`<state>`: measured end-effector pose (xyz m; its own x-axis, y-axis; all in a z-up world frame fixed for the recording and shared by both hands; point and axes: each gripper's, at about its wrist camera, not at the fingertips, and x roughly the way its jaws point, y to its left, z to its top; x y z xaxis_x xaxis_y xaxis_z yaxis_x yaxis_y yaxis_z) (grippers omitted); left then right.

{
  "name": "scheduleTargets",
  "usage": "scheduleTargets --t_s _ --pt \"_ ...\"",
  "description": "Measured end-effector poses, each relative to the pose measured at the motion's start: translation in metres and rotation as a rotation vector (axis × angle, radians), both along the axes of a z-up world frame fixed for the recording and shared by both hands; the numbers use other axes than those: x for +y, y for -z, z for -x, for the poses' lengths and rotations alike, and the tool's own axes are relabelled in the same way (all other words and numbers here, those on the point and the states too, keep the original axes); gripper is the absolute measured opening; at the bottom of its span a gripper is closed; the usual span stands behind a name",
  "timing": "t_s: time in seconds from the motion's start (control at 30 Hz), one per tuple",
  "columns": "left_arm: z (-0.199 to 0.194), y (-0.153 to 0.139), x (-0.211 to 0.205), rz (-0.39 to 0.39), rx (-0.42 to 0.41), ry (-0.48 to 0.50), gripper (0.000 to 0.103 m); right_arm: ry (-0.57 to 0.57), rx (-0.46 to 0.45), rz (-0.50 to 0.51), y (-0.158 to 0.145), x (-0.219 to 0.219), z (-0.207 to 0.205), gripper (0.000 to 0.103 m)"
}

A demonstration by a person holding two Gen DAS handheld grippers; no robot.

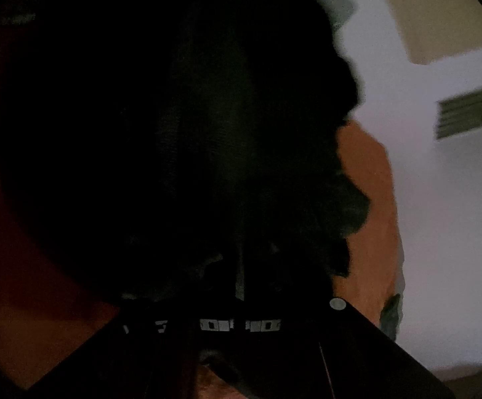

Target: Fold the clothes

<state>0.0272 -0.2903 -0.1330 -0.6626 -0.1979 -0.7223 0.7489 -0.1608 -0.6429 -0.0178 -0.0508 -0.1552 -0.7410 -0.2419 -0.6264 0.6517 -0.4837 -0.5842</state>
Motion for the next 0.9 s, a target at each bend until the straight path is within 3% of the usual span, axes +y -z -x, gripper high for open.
scheduleTargets --t_s 0.17,0.4,0.47,0.57,0.6,0.63,0.67,0.7,0.8,0.87,0.9 --pt "0.017 -0.029 0.029 0.131 -0.011 0.089 0.003 0.076 0.056 0.063 -0.029 0.026 0.013 0.002" --pt "0.050 -0.062 0.095 0.186 0.115 0.406 0.000 0.112 0.159 0.115 -0.082 0.053 0.030 0.002" --pt "0.050 -0.070 0.105 0.211 0.134 0.431 0.000 0.168 0.169 0.166 -0.103 0.062 0.040 0.000" --pt "0.043 -0.077 0.098 0.211 0.166 0.416 0.005 0.336 0.286 0.269 -0.142 0.098 0.063 0.000" --pt "0.037 -0.078 0.090 0.204 0.172 0.390 0.015 0.377 0.262 0.310 -0.154 0.114 0.074 0.000" --pt "0.032 -0.076 0.080 0.195 0.173 0.364 0.024 0.399 0.175 0.332 -0.162 0.132 0.091 0.000" --pt "0.026 -0.075 0.070 0.181 0.171 0.328 0.043 0.405 0.124 0.339 -0.164 0.144 0.099 0.000" --pt "0.020 -0.073 0.062 0.165 0.165 0.293 0.052 0.387 0.093 0.332 -0.160 0.146 0.100 0.000" --pt "0.018 -0.062 0.036 0.106 0.117 0.211 0.056 0.310 -0.002 0.300 -0.138 0.143 0.098 0.000" --pt "0.015 -0.049 0.020 0.046 0.077 0.159 0.057 0.259 -0.065 0.279 -0.124 0.141 0.097 0.005" --pt "0.011 -0.042 0.014 0.017 0.066 0.135 0.058 0.233 -0.097 0.268 -0.117 0.141 0.096 0.028"
